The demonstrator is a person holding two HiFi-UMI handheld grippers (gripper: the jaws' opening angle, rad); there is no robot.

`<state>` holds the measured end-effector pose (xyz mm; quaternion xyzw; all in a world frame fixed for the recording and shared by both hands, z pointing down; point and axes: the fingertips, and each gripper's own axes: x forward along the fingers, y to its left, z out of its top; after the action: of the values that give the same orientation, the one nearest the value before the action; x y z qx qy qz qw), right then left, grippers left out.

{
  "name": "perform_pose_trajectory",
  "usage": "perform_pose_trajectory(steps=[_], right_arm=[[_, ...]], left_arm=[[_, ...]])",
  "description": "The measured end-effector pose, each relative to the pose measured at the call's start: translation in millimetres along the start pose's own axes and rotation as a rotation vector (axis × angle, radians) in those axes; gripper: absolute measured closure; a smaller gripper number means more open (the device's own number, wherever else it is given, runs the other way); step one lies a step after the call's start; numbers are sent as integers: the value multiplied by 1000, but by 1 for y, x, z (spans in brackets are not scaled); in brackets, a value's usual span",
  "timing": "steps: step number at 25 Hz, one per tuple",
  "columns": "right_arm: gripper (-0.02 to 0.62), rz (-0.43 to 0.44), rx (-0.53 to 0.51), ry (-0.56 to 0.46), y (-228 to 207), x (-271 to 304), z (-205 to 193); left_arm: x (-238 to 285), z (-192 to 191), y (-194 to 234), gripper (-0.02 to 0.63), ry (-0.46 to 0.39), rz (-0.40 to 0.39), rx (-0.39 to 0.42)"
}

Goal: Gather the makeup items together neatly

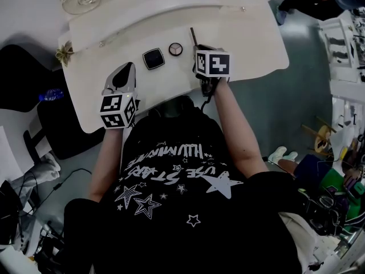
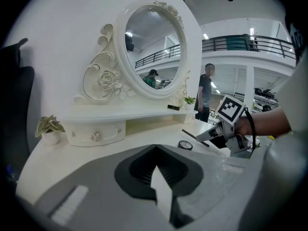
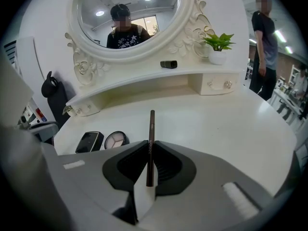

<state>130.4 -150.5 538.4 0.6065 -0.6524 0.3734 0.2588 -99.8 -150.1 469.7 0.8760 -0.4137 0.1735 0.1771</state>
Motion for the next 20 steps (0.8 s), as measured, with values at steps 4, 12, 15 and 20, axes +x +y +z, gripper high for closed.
perform_pose_trajectory(steps=[4, 12, 15, 20], right_arm=[[528, -17, -13, 18, 5, 4, -7], [526, -73, -50, 52, 3, 6, -15], [526, -93, -64, 57, 3, 7, -16], [478, -87, -81, 51, 9, 9, -17]], left_arm=[[-2, -4, 4, 606, 5, -9, 0], [-6, -8, 5, 606, 14, -30, 3], [-7, -11, 6, 606, 16, -33, 2], [-8, -11, 13, 606, 11, -41, 0]])
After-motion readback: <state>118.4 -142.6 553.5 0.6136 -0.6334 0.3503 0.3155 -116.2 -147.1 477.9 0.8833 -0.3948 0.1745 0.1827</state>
